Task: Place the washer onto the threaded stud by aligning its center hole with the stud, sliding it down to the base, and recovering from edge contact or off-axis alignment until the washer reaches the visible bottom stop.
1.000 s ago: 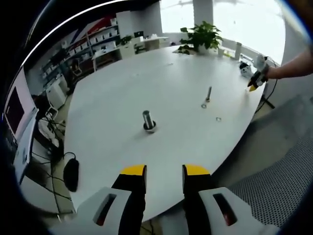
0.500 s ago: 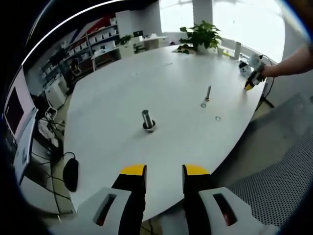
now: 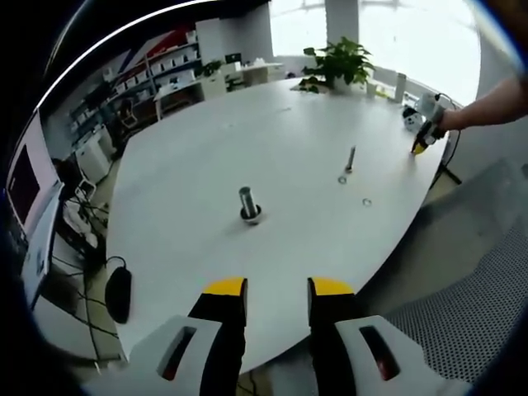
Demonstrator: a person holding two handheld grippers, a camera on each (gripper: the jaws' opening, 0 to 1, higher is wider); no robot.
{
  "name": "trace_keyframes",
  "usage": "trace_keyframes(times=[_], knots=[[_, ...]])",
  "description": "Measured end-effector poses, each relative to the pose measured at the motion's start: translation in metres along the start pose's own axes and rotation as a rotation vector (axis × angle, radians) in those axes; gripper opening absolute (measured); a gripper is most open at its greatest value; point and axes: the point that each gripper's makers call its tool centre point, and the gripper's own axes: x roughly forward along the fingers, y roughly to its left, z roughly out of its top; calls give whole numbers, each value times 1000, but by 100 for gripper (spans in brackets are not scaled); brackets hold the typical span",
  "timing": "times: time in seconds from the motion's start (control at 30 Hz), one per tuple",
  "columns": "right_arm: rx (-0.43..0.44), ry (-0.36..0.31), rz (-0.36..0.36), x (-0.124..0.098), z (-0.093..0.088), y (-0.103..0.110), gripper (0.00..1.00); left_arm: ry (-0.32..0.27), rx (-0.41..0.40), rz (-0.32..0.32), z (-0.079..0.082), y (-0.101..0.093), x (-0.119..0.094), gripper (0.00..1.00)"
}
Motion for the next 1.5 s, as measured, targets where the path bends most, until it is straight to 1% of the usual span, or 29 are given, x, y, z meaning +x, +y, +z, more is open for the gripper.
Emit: trace_keyframes(times=[0.03, 0.13, 0.27, 0.33, 0.4, 0.47, 0.7, 0.83, 0.97, 1.2, 1.27, 1.3, 1.5], knots=[[3, 5, -1, -1, 0, 1, 16, -2, -1, 1, 0, 0, 0, 27], [-25, 12, -4, 0, -1, 1, 16, -4, -4, 1, 0, 1, 0, 27], [-33, 25, -9, 0, -1, 2, 16, -5, -1, -3, 1, 0, 0, 27], [-22, 28, -14, 0, -1, 1, 15, -6, 0, -4, 1, 0, 0, 27], [19, 10, -11, 0, -1, 0, 15, -5, -1, -7, 1, -1, 0, 27], [39, -9, -8, 0, -1, -2, 15, -6, 0, -8, 1, -1, 0, 27], [28, -20, -21, 1, 2, 1, 15, -7, 0, -11, 2, -1, 0, 27], [34, -43, -19, 2, 9, 7, 14, -5, -1, -14, 1, -2, 1, 27], [-2, -45, -21, 3, 14, 13, 14, -4, 1, -16, 1, -2, 1, 27], [-5, -51, -9, 6, 23, 18, 14, -7, -5, -15, 1, -2, 1, 27], [-26, -51, -7, 7, 27, 23, 14, -8, -5, -15, 2, -2, 1, 27], [-57, -61, -7, 6, 36, 30, 14, -6, -5, -17, 2, -2, 1, 27], [-98, -84, 1, 4, 58, 43, 14, -16, -7, -18, 3, -2, 1, 27]])
